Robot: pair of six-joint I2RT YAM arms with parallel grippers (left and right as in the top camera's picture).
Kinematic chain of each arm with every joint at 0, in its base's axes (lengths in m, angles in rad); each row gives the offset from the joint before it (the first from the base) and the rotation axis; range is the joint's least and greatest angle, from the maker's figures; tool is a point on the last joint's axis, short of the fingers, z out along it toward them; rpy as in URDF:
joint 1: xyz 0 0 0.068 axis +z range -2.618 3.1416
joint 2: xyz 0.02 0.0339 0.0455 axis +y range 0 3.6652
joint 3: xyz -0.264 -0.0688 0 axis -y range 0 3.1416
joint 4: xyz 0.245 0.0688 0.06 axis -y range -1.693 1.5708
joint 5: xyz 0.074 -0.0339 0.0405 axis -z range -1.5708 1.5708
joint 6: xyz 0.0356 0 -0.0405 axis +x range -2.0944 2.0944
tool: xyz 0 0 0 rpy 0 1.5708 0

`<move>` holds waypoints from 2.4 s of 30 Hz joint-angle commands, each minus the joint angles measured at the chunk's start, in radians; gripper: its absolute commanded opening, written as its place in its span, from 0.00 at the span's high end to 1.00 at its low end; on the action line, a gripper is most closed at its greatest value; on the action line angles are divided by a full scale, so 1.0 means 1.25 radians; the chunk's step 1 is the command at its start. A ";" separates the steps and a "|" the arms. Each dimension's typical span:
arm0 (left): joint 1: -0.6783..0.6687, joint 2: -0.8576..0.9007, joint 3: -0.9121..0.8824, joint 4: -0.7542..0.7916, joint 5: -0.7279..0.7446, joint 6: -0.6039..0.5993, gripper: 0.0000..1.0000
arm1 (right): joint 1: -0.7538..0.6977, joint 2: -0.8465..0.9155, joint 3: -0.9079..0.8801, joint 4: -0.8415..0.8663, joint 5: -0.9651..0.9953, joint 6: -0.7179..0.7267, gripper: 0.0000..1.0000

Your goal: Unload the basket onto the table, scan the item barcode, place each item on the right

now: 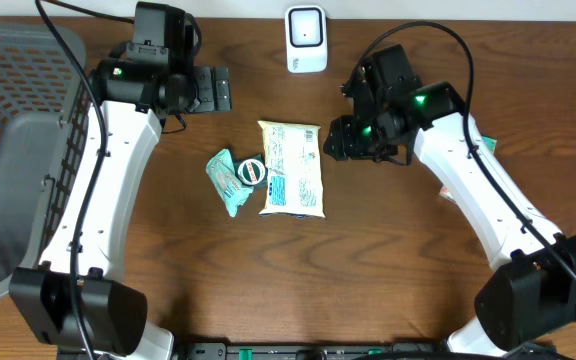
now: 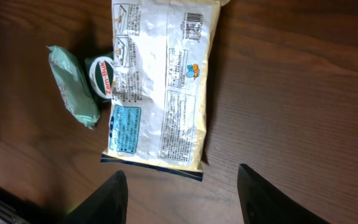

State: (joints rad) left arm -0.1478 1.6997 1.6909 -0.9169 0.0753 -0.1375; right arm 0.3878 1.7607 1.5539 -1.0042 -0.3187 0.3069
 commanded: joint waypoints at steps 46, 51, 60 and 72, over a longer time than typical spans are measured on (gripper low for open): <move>0.001 -0.005 0.007 -0.002 -0.005 -0.004 0.02 | 0.006 0.247 -0.280 0.609 -0.242 0.149 0.43; 0.001 -0.005 0.007 -0.002 -0.005 -0.004 0.02 | -0.007 0.248 -0.280 0.608 -0.266 0.148 0.88; 0.001 -0.005 0.007 -0.002 -0.005 -0.004 0.03 | -0.070 0.175 -0.236 0.494 -0.326 -0.024 0.99; 0.001 -0.005 0.007 -0.002 -0.005 -0.004 0.02 | -0.027 0.125 0.045 -0.049 -0.078 -0.616 0.99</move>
State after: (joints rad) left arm -0.1478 1.6997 1.6909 -0.9165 0.0753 -0.1375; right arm 0.3210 1.9182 1.5986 -1.0466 -0.5312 -0.2325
